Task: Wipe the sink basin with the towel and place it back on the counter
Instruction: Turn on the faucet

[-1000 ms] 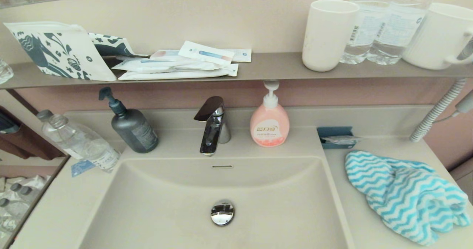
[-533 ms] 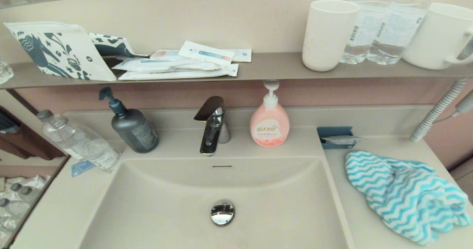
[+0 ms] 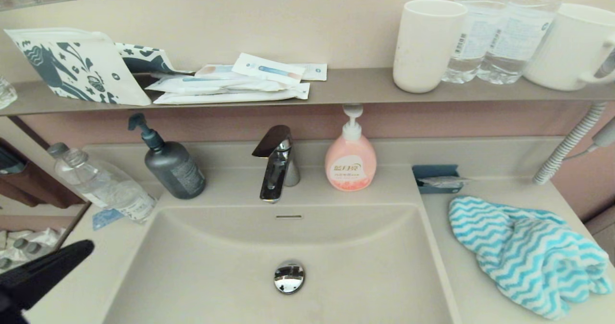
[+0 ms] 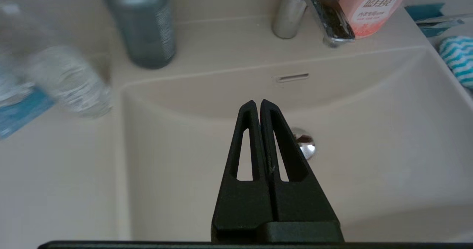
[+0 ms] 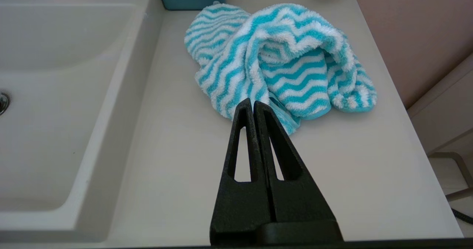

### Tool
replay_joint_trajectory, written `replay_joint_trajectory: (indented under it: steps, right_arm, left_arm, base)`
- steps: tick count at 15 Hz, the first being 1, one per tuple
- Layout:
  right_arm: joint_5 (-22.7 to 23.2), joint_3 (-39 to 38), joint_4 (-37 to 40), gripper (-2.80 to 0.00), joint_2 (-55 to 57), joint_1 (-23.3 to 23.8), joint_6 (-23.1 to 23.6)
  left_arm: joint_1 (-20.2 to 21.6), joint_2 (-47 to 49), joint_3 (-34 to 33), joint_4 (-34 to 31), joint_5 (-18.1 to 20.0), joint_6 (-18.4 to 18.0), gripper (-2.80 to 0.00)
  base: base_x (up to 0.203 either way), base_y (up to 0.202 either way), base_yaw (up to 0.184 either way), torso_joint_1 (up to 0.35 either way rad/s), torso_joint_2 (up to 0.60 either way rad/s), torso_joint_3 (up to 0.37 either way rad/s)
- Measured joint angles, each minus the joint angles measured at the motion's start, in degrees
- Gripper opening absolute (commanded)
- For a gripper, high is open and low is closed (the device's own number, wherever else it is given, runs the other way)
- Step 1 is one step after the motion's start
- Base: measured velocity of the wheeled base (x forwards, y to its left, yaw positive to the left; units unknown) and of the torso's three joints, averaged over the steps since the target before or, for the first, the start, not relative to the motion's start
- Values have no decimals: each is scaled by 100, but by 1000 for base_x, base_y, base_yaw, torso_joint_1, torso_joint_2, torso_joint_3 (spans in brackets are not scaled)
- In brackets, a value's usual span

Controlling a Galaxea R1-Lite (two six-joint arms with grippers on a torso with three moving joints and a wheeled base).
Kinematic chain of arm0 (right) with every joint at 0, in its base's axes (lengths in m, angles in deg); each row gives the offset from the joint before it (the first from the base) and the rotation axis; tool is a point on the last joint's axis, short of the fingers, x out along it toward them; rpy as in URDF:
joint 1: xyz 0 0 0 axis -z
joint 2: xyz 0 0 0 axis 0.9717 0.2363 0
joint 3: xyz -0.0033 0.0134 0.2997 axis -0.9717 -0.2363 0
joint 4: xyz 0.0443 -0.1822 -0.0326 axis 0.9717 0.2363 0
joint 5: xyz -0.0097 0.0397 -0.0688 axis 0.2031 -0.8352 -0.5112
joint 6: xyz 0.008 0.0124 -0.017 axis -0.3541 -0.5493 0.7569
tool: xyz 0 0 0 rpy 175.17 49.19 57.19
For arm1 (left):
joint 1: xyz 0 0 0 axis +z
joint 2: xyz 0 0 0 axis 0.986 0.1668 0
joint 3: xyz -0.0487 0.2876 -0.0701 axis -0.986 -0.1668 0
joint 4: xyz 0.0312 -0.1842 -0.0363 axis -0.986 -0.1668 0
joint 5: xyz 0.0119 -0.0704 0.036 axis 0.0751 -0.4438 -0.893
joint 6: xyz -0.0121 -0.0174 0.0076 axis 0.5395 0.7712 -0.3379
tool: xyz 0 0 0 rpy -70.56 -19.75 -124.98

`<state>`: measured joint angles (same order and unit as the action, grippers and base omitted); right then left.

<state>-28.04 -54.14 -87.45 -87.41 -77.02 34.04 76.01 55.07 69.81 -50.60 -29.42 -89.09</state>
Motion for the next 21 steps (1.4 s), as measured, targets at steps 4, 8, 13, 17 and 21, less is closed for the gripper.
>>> replay_joint_trajectory:
  steps: [4, 8, 13, 17, 21]
  right_arm:
    - [-2, 0, 1, -280, 0, 0, 1]
    - [0, 0, 1, -280, 0, 0, 1]
    - [0, 0, 0, -280, 0, 0, -1]
    - [-1, 0, 1, -280, 0, 0, 0]
    - [0, 0, 1, -280, 0, 0, 1]
  left_arm:
    - [-969, 1496, 129, 1348, -470, 514, -280]
    - [-2217, 2591, 165, 2410, -1590, 1080, -280]
    - [-2705, 3691, 186, 3680, -2115, 1193, -280]
    - [-2801, 4412, 197, 4442, -2359, 1169, -280]
    - [-2985, 5058, 449, 5173, -2729, 1146, -280]
  base:
    - [0, 0, 0, 0, 0, 0]
    - [0, 0, 0, 0, 0, 0]
    - [0, 0, 0, 0, 0, 0]
    - [0, 0, 0, 0, 0, 0]
    - [0, 0, 0, 0, 0, 0]
